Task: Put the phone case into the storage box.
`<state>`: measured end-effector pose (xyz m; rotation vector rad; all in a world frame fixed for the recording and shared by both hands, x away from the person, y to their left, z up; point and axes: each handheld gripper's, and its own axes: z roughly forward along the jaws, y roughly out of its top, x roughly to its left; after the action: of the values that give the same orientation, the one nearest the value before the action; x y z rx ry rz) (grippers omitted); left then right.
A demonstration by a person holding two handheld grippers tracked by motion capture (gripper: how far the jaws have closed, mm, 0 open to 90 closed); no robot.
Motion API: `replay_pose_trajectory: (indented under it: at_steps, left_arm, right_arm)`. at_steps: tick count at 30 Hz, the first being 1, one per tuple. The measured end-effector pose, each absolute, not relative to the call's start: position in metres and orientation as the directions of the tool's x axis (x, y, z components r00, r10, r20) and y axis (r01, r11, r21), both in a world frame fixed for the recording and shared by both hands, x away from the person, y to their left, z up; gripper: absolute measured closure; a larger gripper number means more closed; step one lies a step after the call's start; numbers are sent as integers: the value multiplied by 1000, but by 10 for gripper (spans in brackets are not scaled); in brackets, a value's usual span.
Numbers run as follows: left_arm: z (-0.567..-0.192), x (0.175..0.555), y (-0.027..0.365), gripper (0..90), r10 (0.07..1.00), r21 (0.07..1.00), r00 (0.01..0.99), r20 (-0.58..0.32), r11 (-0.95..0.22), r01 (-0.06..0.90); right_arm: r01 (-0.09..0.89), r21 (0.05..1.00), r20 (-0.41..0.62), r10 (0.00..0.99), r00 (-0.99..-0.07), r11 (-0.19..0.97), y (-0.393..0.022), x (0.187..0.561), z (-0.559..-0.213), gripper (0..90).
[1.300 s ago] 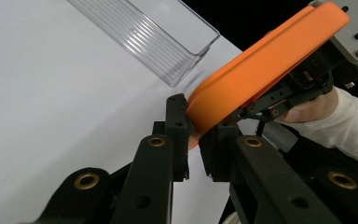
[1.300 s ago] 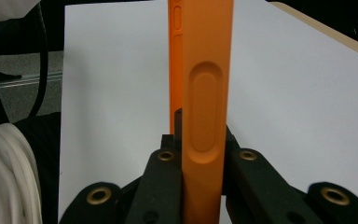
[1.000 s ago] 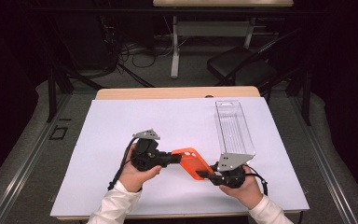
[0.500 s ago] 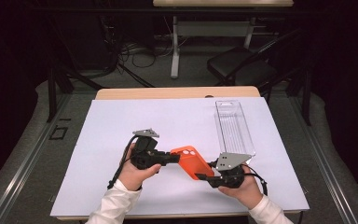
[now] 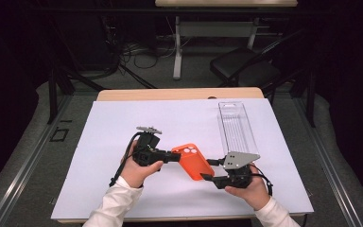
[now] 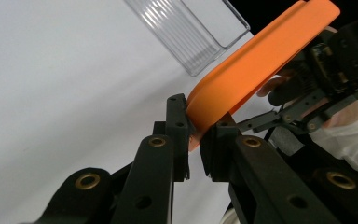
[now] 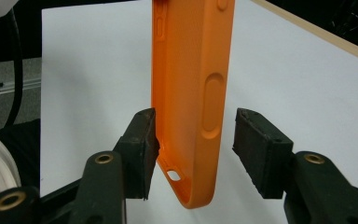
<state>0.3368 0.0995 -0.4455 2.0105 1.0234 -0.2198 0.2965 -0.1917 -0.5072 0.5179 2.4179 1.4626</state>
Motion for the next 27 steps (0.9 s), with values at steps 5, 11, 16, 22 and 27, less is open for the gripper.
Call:
replay_pose_trajectory:
  at_steps: [5,11,16,22,27]
  left_arm:
    - [-446,345,98,823,611,573,635,-473,-334,748]
    - [-440,355,97,823,646,540,616,-451,-352,764]
    - [-432,363,98,823,661,512,602,-448,-362,779]
    - [-425,377,96,823,676,477,589,-442,-379,793]
    - [-419,387,94,823,691,455,577,-435,-384,803]
  right_arm:
    - [171,896,-39,457,-889,409,-196,298,-505,475]
    - [170,898,-49,476,-878,406,-199,298,-504,468]
    - [176,901,-44,487,-872,396,-201,298,-503,461]
    - [182,900,-40,491,-870,396,-202,299,-502,444]
    - [194,899,-34,505,-862,392,-202,300,-503,422]
